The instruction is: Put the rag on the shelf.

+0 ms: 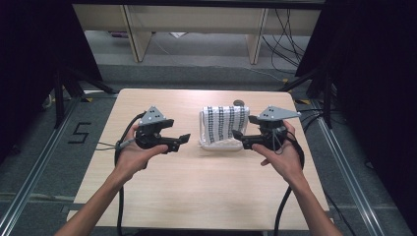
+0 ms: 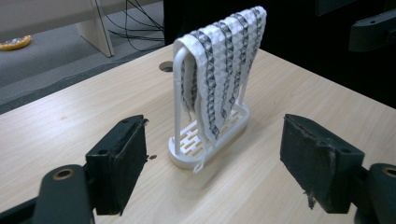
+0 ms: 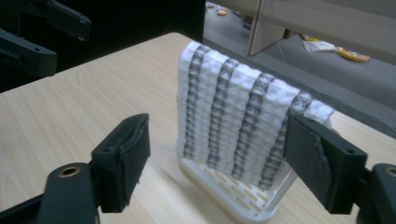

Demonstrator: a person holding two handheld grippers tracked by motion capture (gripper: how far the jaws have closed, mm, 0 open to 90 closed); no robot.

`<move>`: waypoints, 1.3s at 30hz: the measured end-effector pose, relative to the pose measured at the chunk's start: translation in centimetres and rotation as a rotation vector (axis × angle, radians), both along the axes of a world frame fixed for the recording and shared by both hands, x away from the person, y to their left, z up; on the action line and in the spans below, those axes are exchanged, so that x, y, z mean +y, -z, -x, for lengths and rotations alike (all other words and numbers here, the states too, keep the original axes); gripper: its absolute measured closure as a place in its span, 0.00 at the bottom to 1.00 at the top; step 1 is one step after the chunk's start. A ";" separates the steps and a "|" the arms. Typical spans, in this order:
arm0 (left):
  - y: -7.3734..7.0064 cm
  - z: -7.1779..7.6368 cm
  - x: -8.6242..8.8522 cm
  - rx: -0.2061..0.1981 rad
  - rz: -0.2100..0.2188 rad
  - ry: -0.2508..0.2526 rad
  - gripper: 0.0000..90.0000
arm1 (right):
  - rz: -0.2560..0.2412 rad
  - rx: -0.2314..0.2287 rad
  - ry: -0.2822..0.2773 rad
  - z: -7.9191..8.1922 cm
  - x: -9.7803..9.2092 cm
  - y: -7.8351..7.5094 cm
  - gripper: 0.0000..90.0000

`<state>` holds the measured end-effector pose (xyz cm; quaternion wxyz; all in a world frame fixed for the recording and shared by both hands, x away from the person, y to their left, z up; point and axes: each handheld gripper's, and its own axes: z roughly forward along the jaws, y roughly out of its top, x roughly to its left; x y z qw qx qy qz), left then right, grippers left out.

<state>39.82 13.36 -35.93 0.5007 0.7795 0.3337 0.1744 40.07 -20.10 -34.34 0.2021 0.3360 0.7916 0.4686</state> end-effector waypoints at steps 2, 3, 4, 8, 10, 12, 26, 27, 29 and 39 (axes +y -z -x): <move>0.2 0.4 0.1 -0.004 0.004 0.009 0.23 | 0.008 -0.004 0.001 0.2 -0.1 0.3 0.24; 0.2 0.4 0.1 -0.004 0.004 0.009 0.23 | 0.008 -0.004 0.001 0.2 -0.1 0.3 0.24; 0.3 0.8 0.3 -0.011 0.002 0.007 0.22 | 0.002 0.001 -0.011 0.3 0.0 0.8 0.24; 0.5 1.5 0.6 -0.017 -0.005 0.016 0.22 | 0.009 -0.031 -0.014 0.5 0.0 1.3 0.24; 0.7 1.8 0.7 -0.017 -0.006 0.017 0.21 | 0.000 -0.007 -0.010 0.7 -0.1 1.4 0.24; 1.0 2.0 0.8 -0.021 -0.003 0.029 0.21 | -0.002 -0.010 -0.013 1.0 -0.1 1.5 0.24; 3.2 3.1 1.7 -0.001 -0.009 0.026 0.21 | 0.005 -0.017 -0.052 2.2 -0.2 3.1 0.24; 3.5 3.3 1.9 0.002 -0.019 0.024 0.21 | -0.002 0.002 -0.038 2.6 -0.2 3.3 0.24; 3.8 3.5 2.1 0.002 -0.019 0.023 0.21 | -0.004 0.006 -0.051 2.6 -0.2 3.6 0.24; 5.2 4.6 2.5 0.004 -0.023 0.035 0.21 | -0.001 0.034 -0.049 3.5 -0.3 4.4 0.22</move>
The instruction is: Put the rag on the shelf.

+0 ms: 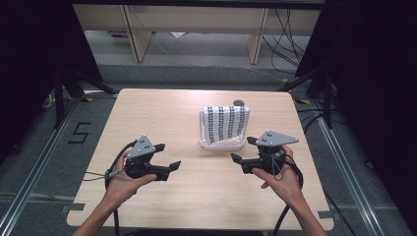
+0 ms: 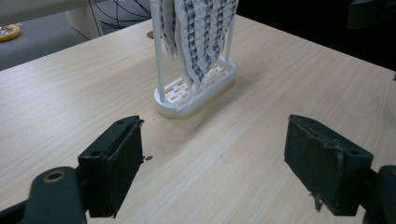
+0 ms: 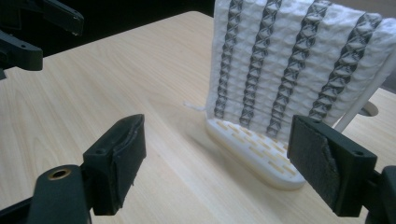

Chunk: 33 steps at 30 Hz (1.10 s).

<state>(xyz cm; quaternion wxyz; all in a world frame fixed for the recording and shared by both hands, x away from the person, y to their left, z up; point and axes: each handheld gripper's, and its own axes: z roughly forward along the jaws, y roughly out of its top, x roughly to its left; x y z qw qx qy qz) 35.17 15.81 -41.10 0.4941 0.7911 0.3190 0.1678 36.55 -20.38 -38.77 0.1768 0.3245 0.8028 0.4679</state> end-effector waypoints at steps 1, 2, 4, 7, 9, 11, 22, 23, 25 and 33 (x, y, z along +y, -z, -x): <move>0.1 0.2 0.0 0.002 -0.009 -0.006 0.21 | -0.002 -0.010 -0.006 0.0 0.1 0.2 0.22; 0.3 0.3 0.0 0.004 -0.013 -0.006 0.21 | 0.003 -0.004 -0.003 0.1 0.1 0.3 0.22; 0.6 0.5 0.1 0.010 -0.011 -0.002 0.21 | 0.014 -0.020 -0.017 0.1 0.0 0.5 0.22; 1.0 0.7 0.2 0.016 -0.014 -0.003 0.21 | 0.016 -0.004 -0.014 0.3 0.0 0.9 0.22; 1.2 0.8 0.2 0.019 -0.007 -0.002 0.21 | 0.019 -0.005 -0.012 0.5 -0.1 1.1 0.22; 1.3 0.9 0.3 0.022 -0.020 -0.001 0.21 | 0.015 0.001 -0.011 0.6 0.0 1.4 0.22; 1.9 1.5 0.6 0.032 -0.012 0.007 0.21 | 0.022 0.008 -0.024 1.2 -0.4 2.2 0.21; 2.1 1.7 0.7 0.035 -0.008 0.002 0.21 | 0.020 0.005 -0.019 1.3 -0.4 2.3 0.21; 2.2 1.8 0.7 0.034 -0.006 0.004 0.21 | 0.011 0.031 -0.013 1.5 -0.4 2.3 0.21; 3.0 2.4 1.3 0.052 -0.015 -0.004 0.21 | -0.006 0.027 0.002 2.3 -1.0 3.1 0.19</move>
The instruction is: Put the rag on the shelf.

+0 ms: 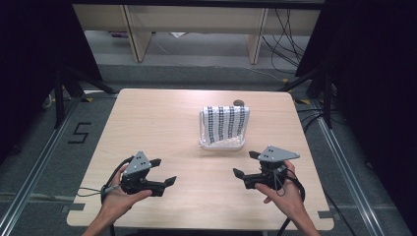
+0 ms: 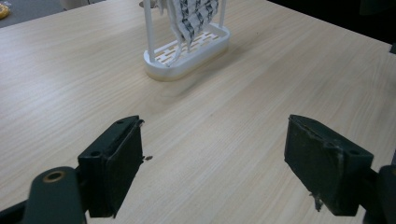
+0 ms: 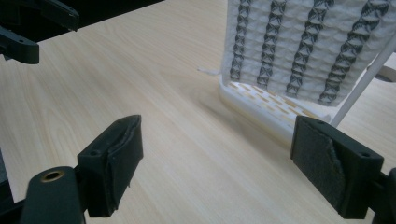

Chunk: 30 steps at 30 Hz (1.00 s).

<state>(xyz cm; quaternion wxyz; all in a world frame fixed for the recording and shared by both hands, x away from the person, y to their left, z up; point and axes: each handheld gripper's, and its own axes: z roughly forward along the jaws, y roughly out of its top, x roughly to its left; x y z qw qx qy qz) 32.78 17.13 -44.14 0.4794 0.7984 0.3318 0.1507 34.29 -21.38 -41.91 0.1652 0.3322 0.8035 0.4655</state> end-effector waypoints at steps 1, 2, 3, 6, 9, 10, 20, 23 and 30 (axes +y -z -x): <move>0.1 0.1 0.1 0.002 0.000 -0.003 0.21 | 0.006 0.009 -0.006 0.0 -0.1 0.0 0.19; 0.3 0.1 0.1 0.001 0.007 0.000 0.21 | -0.005 0.034 0.011 0.3 -0.1 0.2 0.19; 0.4 0.3 0.2 0.006 0.001 -0.005 0.21 | -0.002 0.039 0.000 0.4 -0.1 0.3 0.19; 0.8 0.5 0.3 0.011 0.000 0.004 0.21 | -0.002 0.044 0.006 0.6 -0.3 0.9 0.19; 1.1 0.8 0.4 0.012 -0.003 0.006 0.21 | -0.008 0.048 -0.007 0.7 -0.5 1.6 0.19; 1.2 0.9 0.5 0.017 -0.008 0.007 0.21 | -0.006 0.042 0.004 0.7 -0.5 1.8 0.19; 2.2 1.8 1.0 0.030 -0.020 0.008 0.21 | 0.006 0.094 0.017 1.5 -1.1 3.4 0.19; 2.7 2.0 1.1 0.033 -0.023 0.011 0.21 | 0.011 0.095 0.020 1.7 -1.3 3.6 0.19; 3.5 2.3 1.3 0.046 -0.028 0.016 0.20 | 0.022 0.084 -0.018 1.9 -1.4 4.3 0.19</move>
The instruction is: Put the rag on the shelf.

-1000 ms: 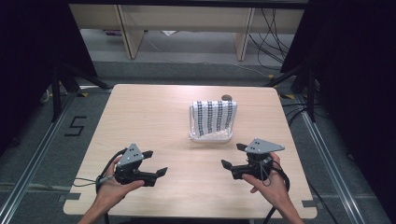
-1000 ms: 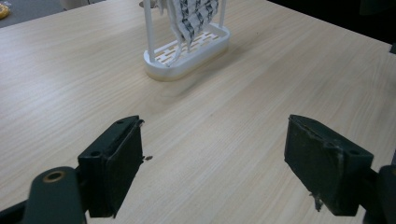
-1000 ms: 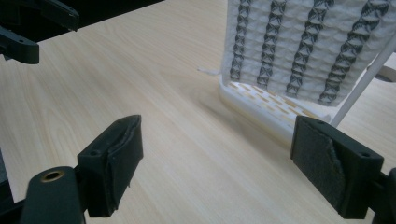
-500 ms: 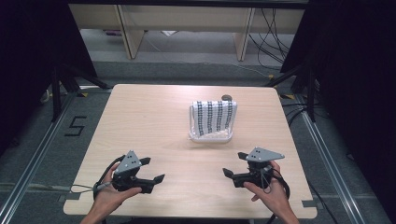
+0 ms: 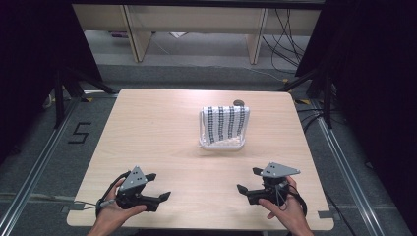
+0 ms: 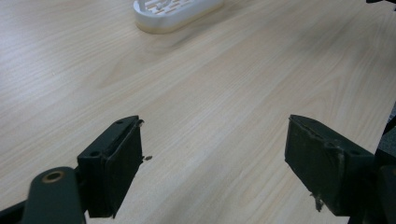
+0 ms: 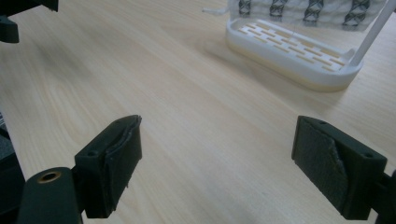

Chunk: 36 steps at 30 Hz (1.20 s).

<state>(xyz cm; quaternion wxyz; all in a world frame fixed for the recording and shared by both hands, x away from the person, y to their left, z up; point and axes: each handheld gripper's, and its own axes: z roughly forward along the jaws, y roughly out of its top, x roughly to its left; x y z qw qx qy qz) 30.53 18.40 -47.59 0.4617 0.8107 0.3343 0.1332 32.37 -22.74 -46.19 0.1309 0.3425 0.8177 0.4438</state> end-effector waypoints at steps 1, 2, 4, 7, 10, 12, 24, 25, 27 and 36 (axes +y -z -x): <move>0.2 0.1 0.0 0.005 -0.018 0.002 0.20 | 0.010 0.010 0.010 0.4 0.0 0.1 0.19; 0.2 0.2 0.0 0.008 -0.017 0.003 0.20 | 0.019 0.009 0.004 0.4 0.0 0.2 0.19; 0.5 0.2 0.0 0.000 -0.018 0.003 0.20 | 0.011 0.032 0.019 0.9 0.1 0.4 0.19; 0.6 0.4 0.1 0.003 -0.030 0.009 0.20 | 0.036 0.023 0.007 1.3 0.0 0.9 0.19; 1.0 0.7 0.0 -0.008 -0.034 0.000 0.19 | 0.062 0.027 0.008 1.6 0.0 1.4 0.19; 1.1 0.9 0.2 -0.002 -0.071 0.020 0.19 | 0.073 0.051 0.006 1.9 0.0 1.8 0.19; 2.4 2.5 0.3 0.006 -0.074 0.013 0.19 | 0.124 0.065 0.007 2.6 -0.6 3.1 0.19; 2.4 2.5 0.4 0.003 -0.106 0.019 0.19 | 0.132 0.059 0.016 2.6 -0.7 3.2 0.19; 2.7 2.5 0.2 0.000 -0.103 0.009 0.19 | 0.135 0.051 0.008 2.5 -0.6 3.3 0.19; 3.0 2.0 0.3 -0.009 -0.148 0.029 0.19 | 0.168 0.034 -0.018 2.3 -0.5 3.6 0.19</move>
